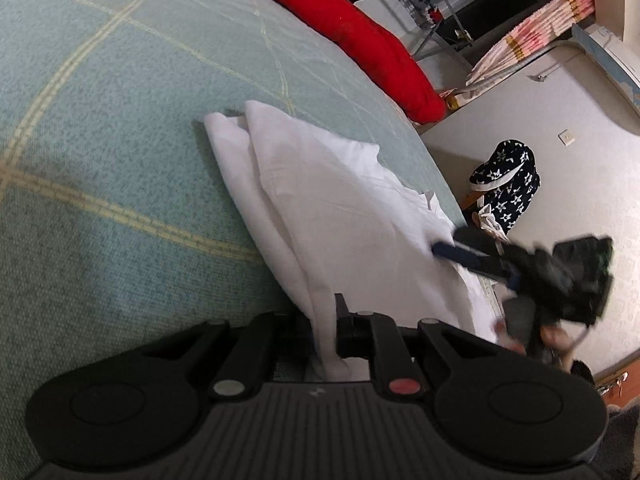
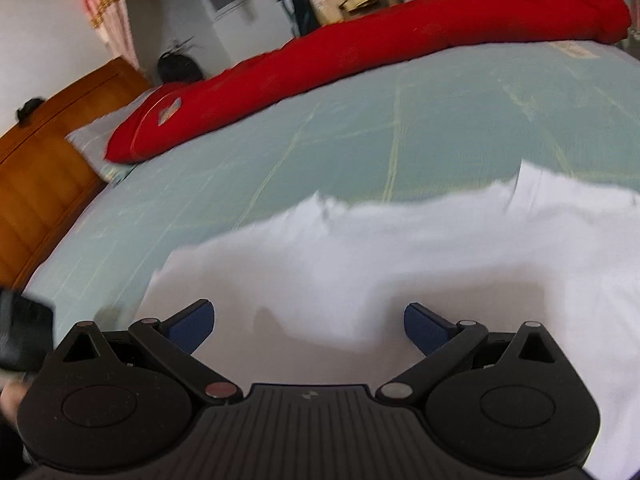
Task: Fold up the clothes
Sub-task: 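Lift the grasped white shirt with the left tool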
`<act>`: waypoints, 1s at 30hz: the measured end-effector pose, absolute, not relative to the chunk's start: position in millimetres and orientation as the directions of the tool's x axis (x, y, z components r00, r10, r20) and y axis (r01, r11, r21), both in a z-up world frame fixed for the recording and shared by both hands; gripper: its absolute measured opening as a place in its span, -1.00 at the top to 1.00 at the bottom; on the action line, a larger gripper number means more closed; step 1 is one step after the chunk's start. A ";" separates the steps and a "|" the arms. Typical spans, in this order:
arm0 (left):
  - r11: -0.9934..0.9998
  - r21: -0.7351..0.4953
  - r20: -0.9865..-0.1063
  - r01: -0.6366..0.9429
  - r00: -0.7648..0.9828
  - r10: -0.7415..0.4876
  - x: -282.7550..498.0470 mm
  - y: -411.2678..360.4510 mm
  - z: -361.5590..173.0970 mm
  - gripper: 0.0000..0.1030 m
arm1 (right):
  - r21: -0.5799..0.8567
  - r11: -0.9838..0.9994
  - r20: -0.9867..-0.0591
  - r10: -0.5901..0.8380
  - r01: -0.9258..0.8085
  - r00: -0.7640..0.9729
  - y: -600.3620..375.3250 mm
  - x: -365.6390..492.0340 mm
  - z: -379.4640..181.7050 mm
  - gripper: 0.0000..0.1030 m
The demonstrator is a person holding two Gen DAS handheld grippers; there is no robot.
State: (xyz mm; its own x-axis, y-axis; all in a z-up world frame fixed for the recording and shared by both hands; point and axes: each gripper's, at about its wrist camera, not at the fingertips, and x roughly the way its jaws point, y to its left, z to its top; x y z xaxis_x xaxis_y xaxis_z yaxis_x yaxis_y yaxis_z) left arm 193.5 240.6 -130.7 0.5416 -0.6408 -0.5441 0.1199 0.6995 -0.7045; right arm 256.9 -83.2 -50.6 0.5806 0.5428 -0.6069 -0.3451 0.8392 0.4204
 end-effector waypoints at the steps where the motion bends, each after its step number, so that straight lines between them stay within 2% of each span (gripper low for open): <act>1: 0.701 -0.703 -0.545 0.122 0.542 -0.640 193.6 240.3 -130.3 0.74 | 0.426 0.841 -0.602 0.539 -0.333 0.590 -83.5 264.7 -50.9 -1.00; 8: 0.704 -0.701 -0.552 0.109 0.542 -0.634 193.5 238.9 -128.8 0.75 | 0.445 0.833 -0.608 0.550 -0.328 0.572 -89.1 276.6 -47.6 -1.00; 12: 0.716 -0.694 -0.573 0.080 0.540 -0.616 194.7 234.9 -124.6 0.75 | 0.422 0.829 -0.612 0.559 -0.367 0.559 -100.5 241.6 -36.6 -1.00; 19: 0.752 -0.659 -0.637 0.000 0.532 -0.558 196.6 226.5 -109.2 0.80 | 0.283 0.837 -0.656 0.525 -0.468 0.543 -123.5 160.9 -28.3 -1.00; 20: 0.764 -0.646 -0.650 -0.005 0.528 -0.546 196.9 223.9 -104.6 0.86 | 0.262 0.838 -0.659 0.518 -0.478 0.546 -126.4 151.6 -27.3 -1.00; 23: 0.797 -0.604 -0.677 -0.002 0.530 -0.511 196.9 214.0 -85.7 0.87 | 0.241 0.837 -0.661 0.513 -0.492 0.548 -136.5 132.1 -25.7 -1.00; 30: 0.818 -0.573 -0.665 0.052 0.553 -0.502 195.3 186.8 -34.7 0.87 | 0.255 0.832 -0.629 0.530 -0.493 0.569 -161.5 105.8 -22.6 -1.00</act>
State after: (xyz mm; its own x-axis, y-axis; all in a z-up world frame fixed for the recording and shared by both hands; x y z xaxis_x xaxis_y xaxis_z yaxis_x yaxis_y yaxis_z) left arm 195.3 186.8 -34.7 0.5532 -0.5018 -0.6649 0.0524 0.8176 -0.5734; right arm 105.8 -161.5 -22.6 0.5689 0.5300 -0.6289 -0.4933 0.8318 0.2547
